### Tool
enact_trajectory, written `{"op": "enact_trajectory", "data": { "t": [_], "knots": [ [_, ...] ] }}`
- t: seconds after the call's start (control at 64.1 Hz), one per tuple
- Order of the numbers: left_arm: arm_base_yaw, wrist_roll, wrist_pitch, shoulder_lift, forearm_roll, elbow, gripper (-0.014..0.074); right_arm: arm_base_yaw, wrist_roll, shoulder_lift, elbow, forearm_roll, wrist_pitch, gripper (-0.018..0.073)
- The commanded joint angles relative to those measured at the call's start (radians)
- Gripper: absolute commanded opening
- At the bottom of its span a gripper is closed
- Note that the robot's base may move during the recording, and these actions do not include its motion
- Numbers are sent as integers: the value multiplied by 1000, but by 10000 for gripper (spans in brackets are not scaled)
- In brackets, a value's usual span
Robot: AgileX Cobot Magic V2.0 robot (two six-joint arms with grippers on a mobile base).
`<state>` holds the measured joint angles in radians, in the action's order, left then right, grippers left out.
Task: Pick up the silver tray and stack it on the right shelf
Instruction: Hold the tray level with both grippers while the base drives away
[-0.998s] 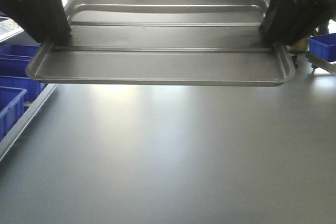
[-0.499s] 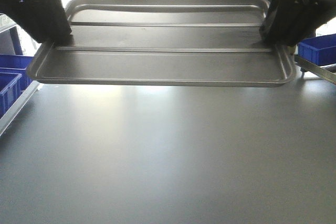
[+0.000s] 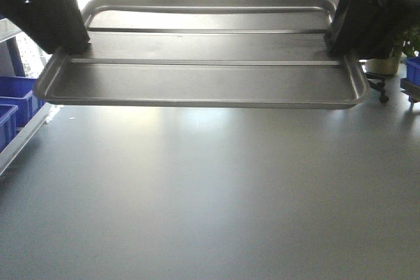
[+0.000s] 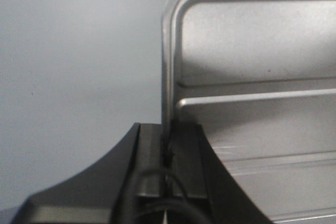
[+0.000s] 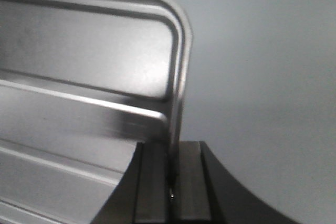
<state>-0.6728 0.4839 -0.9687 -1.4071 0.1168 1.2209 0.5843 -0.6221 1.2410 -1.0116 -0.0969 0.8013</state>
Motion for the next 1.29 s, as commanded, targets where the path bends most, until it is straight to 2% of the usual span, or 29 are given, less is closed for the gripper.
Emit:
{"op": "enact_trajectory", "data": {
  "t": [0.0,1.279],
  "knots": [
    [-4,-10,2,35,34,30,-93,-4,16,-30,-35,-38,-39,56],
    [-4,-10,0,25,7,30,-93,-4,16,-29,-35,-37,-35,56]
  ]
}}
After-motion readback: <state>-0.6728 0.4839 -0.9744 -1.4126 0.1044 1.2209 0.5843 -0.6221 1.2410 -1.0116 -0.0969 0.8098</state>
